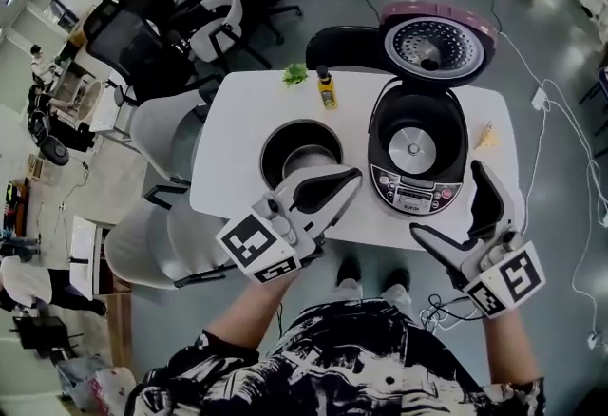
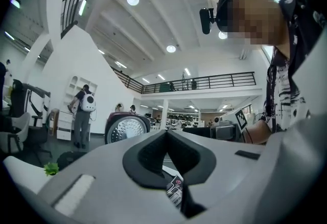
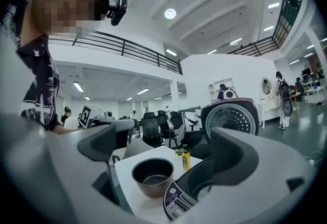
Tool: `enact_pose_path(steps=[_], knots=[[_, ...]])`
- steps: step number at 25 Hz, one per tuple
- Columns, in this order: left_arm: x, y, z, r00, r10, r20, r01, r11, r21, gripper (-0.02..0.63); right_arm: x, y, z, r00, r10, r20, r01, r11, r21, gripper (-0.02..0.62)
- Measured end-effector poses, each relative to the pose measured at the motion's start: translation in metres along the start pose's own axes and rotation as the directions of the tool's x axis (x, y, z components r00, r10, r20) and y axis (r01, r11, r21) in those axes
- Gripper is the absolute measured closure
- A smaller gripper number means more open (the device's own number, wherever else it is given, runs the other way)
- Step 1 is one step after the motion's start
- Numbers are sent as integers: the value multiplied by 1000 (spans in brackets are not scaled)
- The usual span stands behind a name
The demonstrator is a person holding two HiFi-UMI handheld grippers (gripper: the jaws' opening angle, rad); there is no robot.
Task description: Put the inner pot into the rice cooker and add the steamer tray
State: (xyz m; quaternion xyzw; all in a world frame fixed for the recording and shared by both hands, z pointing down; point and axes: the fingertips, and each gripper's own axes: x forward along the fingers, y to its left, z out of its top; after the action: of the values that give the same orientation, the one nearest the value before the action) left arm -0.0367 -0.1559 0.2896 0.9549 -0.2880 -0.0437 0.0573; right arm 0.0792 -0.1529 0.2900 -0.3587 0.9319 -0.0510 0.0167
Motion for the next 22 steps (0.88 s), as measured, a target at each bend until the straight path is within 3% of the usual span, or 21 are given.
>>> enact_pose_path(steps=[8,11,16,19,22], knots=[[-49,39,12,983,178,31,-179,984,20,601,85,26,15,982,187,15,-187,982,35,48],[-73,51,9,971,235,40,-236,972,13,601,134,35,14,972,233,6,-232,965,122,48],[-111,69,0,949,309,52,-309,951,-16,601,230,29,-10,970,234,-57,-199,912,359,49],[-133,79,-4,938,341,56,-339,940,-37,601,286,28,-58,953,242,-180,-159,910,384,49],[-151,91,-11,930,364,57,-360,931,-62,601,332,21,-127,906,240,-350,-93,917,388,49]])
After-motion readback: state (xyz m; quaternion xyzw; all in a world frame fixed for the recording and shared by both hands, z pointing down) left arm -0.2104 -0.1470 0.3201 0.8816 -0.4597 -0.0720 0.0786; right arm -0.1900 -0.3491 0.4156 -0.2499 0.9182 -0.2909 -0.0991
